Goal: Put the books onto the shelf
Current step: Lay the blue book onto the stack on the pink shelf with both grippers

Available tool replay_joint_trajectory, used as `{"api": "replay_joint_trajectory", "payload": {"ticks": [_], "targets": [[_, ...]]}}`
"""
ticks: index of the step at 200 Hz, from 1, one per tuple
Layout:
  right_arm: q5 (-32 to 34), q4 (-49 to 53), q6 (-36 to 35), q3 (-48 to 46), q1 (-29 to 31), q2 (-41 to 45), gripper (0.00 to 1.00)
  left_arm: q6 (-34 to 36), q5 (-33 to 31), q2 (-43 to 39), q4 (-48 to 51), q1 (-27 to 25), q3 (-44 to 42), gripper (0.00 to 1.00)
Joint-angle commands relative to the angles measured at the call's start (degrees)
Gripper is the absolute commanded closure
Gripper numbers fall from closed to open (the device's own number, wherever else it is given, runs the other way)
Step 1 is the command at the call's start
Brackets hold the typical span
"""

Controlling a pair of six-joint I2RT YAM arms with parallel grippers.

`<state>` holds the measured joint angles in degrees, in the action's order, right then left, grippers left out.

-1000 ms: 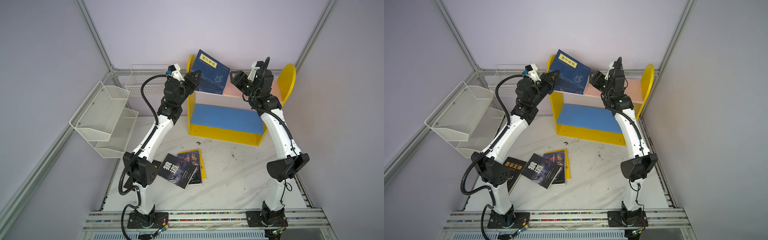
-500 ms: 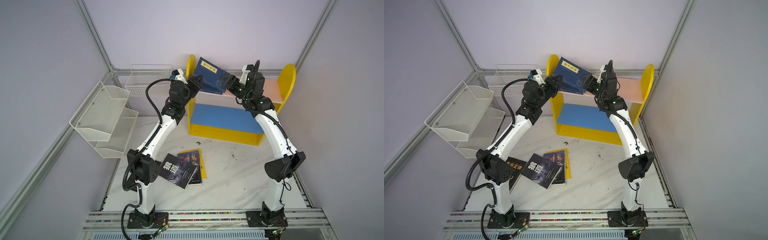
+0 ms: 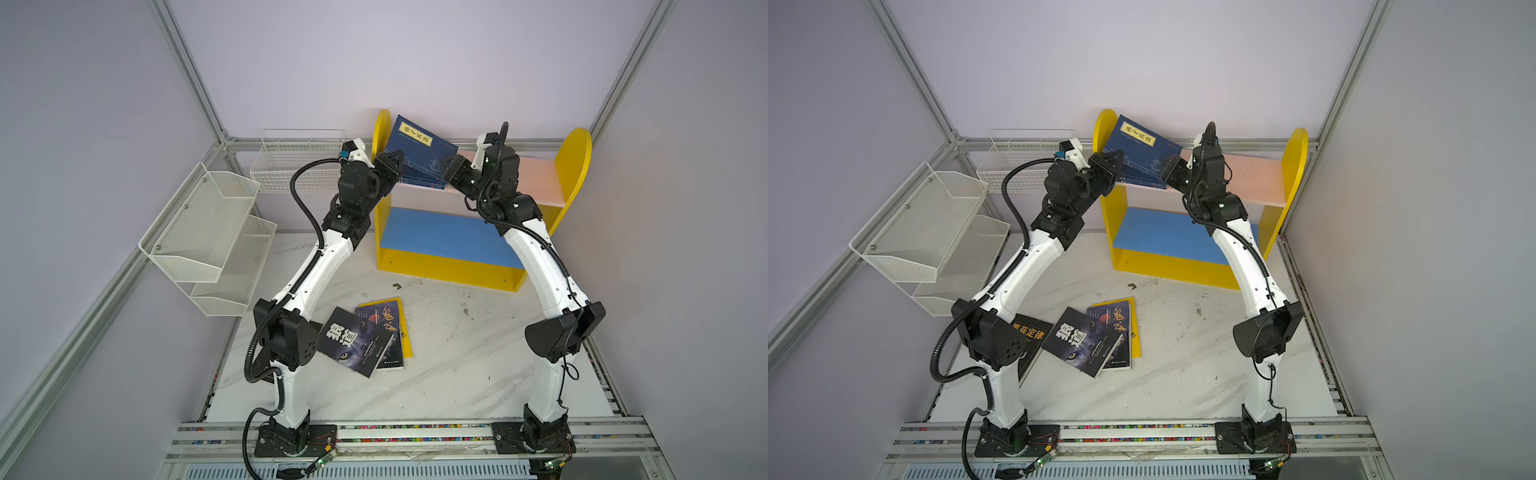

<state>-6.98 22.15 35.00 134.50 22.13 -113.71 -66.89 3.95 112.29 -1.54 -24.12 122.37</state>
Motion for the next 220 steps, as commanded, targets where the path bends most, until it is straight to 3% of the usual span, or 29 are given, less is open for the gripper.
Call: {"api": "replay_joint_trajectory", "payload": {"ticks": [1,45,92,161,220], "targets": [[0.39,1.23,-0.55,1.39,0.98,-1.25,0.50,0.49,-1.30,-4.05,-0.85,0.54,0.71,1.00],[0.96,1.23,-0.64,1.56,1.90,-1.10,0.53,-1.16,-0.71,-5.32,-1.69,0.83,-2.25,1.00],[2.68,2.00,-1.68,2.38,2.00,-0.81,0.44,-2.89,1.19,-5.10,-1.46,1.27,-2.51,1.00],[6.24,4.07,-3.20,3.50,1.99,-1.03,0.43,-6.40,4.82,-3.05,-0.62,1.57,-1.46,1.00],[8.31,5.58,-4.42,3.80,2.00,-1.42,0.45,-5.73,3.72,-4.03,-0.48,1.60,-2.66,1.00]]}}
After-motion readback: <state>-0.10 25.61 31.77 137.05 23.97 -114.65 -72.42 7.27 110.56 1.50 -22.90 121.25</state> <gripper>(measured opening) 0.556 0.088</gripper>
